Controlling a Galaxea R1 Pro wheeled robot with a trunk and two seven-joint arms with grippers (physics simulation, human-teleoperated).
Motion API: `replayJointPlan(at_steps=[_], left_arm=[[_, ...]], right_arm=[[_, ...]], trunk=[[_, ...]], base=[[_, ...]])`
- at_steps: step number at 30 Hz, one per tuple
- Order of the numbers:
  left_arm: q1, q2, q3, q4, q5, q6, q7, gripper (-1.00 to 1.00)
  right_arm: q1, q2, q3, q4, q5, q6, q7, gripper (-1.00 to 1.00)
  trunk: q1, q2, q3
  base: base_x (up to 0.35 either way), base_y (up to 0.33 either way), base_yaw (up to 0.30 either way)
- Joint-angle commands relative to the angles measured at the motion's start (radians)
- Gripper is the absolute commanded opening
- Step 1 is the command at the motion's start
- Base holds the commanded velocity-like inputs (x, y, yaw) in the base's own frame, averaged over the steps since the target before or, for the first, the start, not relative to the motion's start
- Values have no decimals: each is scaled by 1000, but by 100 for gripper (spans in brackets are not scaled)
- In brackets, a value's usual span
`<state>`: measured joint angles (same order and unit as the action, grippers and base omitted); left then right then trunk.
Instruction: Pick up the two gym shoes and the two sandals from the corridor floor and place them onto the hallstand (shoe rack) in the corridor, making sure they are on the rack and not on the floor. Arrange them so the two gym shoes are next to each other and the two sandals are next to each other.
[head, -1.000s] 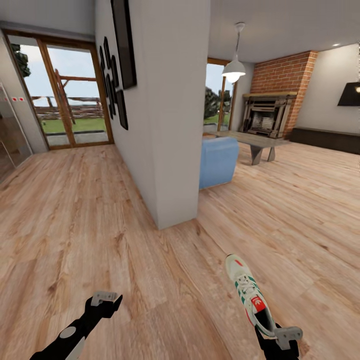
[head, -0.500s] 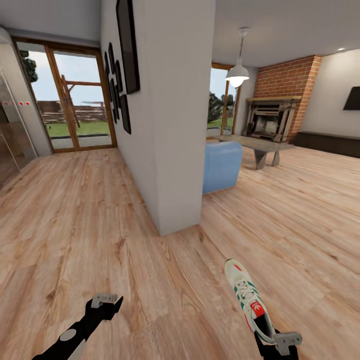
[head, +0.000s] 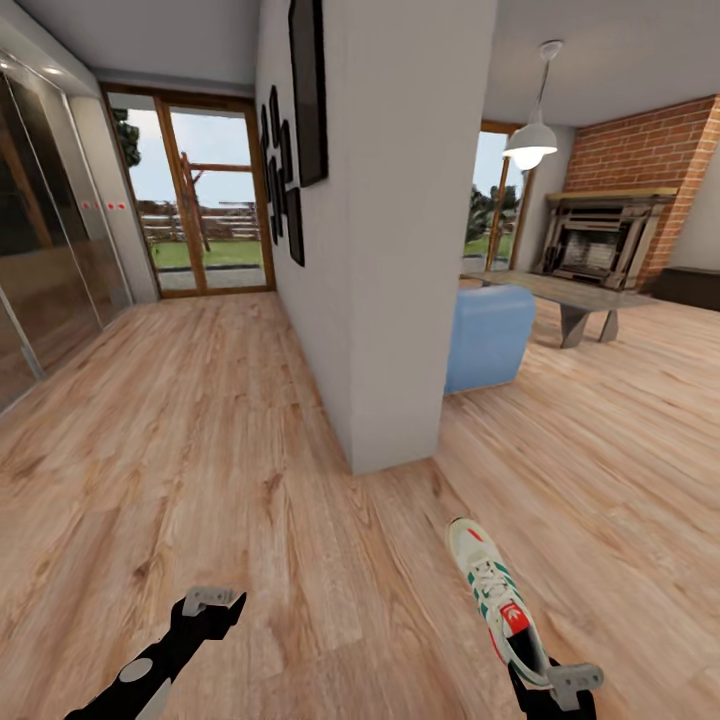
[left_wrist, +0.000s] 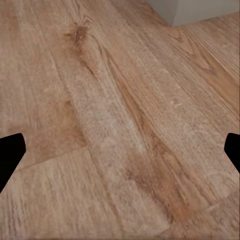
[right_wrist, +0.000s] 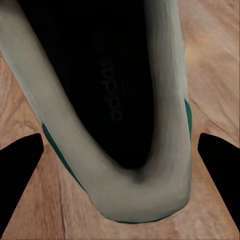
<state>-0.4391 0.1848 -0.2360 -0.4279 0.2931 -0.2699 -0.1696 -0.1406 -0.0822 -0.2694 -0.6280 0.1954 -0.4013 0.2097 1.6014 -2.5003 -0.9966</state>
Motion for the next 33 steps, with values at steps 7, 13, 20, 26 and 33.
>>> replayJointPlan(at_steps=[7, 13, 20, 26, 33], left_arm=[[-1, 1, -6, 1, 11, -3, -2, 100], [-1, 1, -6, 1, 11, -4, -2, 100], [-1, 1, -6, 1, 11, -3, -2, 100], [-1, 1, -6, -2, 11, -3, -2, 100], [-1, 0, -6, -3, 11, -3, -2, 100]], right_arm=[[-1, 1, -7, -1, 7, -4, 8, -100], [-1, 1, -7, -2, 7, -4, 8, -100], [-1, 1, -7, -2, 7, -4, 8, -100], [-1, 1, -7, -3, 7, -4, 8, -100], [-1, 1, -7, -4, 7, -4, 8, -100]], trunk=[[0, 0, -1], [0, 0, -1], [0, 0, -1], [0, 0, -1], [0, 0, -2]], base=[[209, -81, 277], [248, -156, 277], [59, -35, 277], [61, -3, 277], [269, -1, 275]])
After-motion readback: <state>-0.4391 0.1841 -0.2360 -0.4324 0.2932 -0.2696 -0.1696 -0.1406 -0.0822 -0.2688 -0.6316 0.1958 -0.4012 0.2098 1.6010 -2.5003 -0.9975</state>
